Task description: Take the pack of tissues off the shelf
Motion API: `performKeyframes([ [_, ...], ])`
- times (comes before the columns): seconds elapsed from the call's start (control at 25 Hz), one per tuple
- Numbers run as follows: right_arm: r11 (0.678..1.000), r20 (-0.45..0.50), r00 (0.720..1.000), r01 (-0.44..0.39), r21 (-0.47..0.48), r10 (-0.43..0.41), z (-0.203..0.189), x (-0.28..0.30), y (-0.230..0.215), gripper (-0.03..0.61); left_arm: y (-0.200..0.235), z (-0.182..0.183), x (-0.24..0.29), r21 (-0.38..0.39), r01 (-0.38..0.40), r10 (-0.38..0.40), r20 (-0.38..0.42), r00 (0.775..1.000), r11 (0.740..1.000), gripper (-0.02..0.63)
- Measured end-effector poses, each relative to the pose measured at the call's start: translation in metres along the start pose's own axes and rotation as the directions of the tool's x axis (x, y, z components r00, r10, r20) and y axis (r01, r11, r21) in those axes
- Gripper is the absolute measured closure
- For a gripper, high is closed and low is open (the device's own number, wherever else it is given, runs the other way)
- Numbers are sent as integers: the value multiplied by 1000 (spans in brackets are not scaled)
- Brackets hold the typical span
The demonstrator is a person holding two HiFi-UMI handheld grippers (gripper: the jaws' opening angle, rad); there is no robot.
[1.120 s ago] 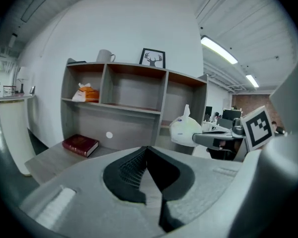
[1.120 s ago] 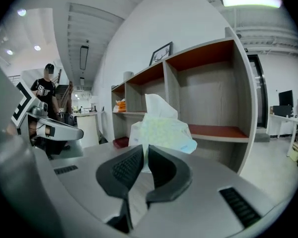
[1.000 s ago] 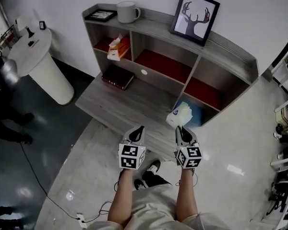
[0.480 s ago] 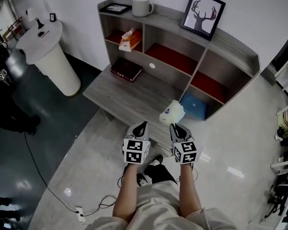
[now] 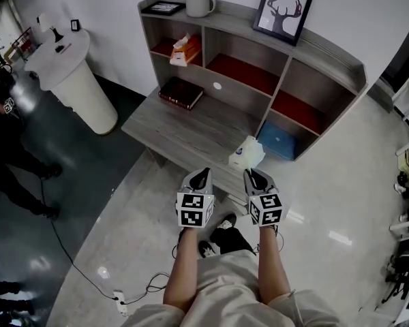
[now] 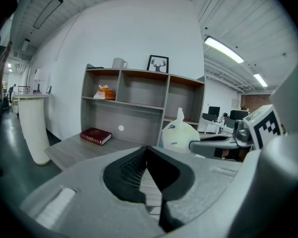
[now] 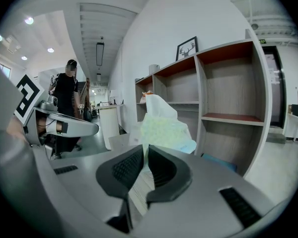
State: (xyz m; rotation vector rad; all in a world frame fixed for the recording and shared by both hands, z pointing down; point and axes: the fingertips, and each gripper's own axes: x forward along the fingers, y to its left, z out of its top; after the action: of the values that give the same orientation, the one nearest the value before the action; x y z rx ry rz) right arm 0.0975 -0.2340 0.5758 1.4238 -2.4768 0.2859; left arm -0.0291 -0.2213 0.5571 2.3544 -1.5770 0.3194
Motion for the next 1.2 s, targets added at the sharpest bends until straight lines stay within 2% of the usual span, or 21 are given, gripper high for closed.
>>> performKeyframes([
  [1.2,1000,-45,999,14,-2,-14,-28,-32,12,537,-19,-31,-24,-30,2,-3,-28,1000,1000,604],
])
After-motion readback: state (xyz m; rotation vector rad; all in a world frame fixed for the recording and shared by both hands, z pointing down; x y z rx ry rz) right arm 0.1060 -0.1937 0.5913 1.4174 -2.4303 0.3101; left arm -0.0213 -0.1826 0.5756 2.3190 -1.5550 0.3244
